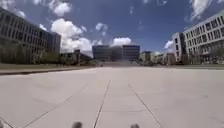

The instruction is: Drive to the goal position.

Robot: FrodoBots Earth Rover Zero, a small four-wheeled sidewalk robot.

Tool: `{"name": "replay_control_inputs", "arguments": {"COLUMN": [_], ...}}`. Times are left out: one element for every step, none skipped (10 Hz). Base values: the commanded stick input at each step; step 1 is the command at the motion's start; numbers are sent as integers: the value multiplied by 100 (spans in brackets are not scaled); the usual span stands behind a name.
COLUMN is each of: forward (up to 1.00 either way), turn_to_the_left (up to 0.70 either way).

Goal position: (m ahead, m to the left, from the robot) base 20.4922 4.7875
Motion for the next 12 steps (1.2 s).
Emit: {"name": "replay_control_inputs", "arguments": {"forward": [70,70,70,70,70,70,70,70,70,70,70,70], "turn_to_the_left": [0,0,0,0,0,0,0,0,0,0,0,0]}}
